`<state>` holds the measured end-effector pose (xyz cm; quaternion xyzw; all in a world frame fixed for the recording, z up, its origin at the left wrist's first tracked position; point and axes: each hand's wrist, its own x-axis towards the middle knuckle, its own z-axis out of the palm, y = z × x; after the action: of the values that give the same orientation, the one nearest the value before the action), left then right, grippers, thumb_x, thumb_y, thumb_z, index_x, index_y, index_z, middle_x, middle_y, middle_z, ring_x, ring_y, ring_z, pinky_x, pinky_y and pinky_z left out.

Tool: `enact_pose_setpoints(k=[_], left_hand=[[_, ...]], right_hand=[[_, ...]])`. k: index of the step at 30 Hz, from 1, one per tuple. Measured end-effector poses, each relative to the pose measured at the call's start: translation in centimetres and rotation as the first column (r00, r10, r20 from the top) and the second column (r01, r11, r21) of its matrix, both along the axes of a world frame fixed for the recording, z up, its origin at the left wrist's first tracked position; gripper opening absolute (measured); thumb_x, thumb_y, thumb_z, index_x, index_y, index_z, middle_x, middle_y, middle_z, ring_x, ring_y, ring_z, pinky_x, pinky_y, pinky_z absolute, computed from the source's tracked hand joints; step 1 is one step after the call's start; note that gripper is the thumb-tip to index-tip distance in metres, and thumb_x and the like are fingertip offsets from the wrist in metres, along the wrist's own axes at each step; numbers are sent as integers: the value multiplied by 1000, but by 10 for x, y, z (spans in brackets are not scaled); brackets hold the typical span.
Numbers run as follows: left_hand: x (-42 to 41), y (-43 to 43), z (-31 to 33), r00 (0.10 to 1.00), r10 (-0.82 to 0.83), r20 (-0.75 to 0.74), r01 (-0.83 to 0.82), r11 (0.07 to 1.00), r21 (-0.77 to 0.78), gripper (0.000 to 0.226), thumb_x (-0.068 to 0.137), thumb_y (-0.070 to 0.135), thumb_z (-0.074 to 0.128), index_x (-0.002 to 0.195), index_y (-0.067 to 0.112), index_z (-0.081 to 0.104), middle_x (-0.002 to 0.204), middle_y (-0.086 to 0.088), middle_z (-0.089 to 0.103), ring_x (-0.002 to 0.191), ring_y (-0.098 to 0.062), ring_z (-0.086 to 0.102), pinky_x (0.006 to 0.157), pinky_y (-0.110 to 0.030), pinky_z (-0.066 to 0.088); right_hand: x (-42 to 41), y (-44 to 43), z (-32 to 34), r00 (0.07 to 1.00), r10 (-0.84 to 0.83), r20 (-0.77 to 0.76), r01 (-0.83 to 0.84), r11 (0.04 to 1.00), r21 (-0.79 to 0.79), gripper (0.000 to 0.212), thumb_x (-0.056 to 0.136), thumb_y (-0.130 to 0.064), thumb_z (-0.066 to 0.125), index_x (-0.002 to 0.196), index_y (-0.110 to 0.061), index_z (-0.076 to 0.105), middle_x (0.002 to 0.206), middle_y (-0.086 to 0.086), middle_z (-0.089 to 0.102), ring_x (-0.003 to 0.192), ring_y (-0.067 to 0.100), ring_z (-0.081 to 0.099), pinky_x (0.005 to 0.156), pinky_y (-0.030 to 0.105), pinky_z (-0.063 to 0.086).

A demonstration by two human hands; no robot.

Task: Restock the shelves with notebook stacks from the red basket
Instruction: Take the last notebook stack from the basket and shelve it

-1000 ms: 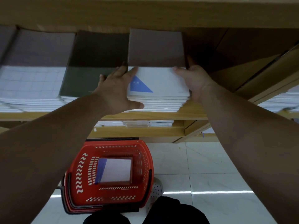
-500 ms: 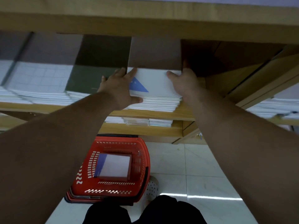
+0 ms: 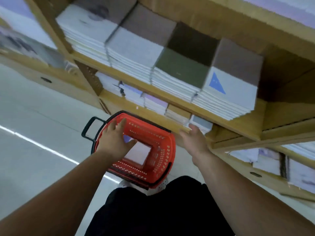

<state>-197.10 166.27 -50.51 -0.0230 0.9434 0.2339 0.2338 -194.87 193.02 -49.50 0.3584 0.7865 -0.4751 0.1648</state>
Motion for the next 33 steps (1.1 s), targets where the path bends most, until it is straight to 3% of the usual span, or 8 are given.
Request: enact_pose_setpoints(k=[4,6,9,12,19,21,25,33], left_hand=[[23,-36,-25,985,153,85,-153,988,-11,95,82,56,70,158,30,18,160,-11,28,140,-41,35,114,-55,36],[30,-44,-41,963,240,122,-241,971,-9,94,83,56,69,158,29,19,161,-12,28,140,-41,35,114,-54,35],[32,-44,-72,924,345,162,-345,938,-32,95,83,57,68,159,29,18,161,-12,28,143,-39,33,117,-51,33],[32,-30,-110,864,459,207,-456,887,-65,95,85,55,68,159,30,14,165,-11,21,147,-38,27,120,-49,29],[19,7,-238,694,656,297,-675,736,-47,91,90,52,66,160,31,12,167,-7,16,151,-35,21,122,-49,26],[16,13,-281,672,671,314,-695,718,-46,90,90,52,65,160,29,13,167,-8,17,150,-35,22,121,-48,26],[14,22,-374,644,679,354,-717,696,-31,90,90,54,64,160,31,12,167,-8,16,150,-35,23,118,-48,31],[6,30,-519,481,762,434,-831,554,-51,87,91,52,64,159,29,15,165,-7,19,148,-34,28,114,-49,35]], right_hand=[[-25,-46,-18,884,455,107,-461,887,30,73,96,-46,63,158,-30,29,159,2,37,141,28,44,108,42,43],[-39,-61,-31,773,612,165,-626,778,46,73,96,-44,63,158,-30,28,157,1,39,137,26,47,106,37,44],[-67,-74,-62,564,783,264,-819,570,58,73,95,-47,62,158,-36,26,163,0,27,143,26,41,114,43,41],[-95,-79,-110,402,869,287,-912,408,43,71,96,-43,61,158,-34,28,166,0,20,149,22,31,120,41,32],[-122,-96,-253,99,924,369,-995,95,30,72,95,-42,59,158,-33,27,168,8,16,152,30,26,122,41,28],[-123,-108,-302,70,928,367,-997,72,10,73,95,-41,59,159,-33,25,168,8,15,152,31,25,122,42,28],[-122,-116,-401,100,926,364,-992,121,-35,72,95,-37,61,159,-30,27,167,7,17,152,28,25,122,40,28],[-126,-108,-547,17,917,398,-1000,22,-10,75,94,-42,62,159,-27,27,166,11,22,150,32,27,123,38,25]])
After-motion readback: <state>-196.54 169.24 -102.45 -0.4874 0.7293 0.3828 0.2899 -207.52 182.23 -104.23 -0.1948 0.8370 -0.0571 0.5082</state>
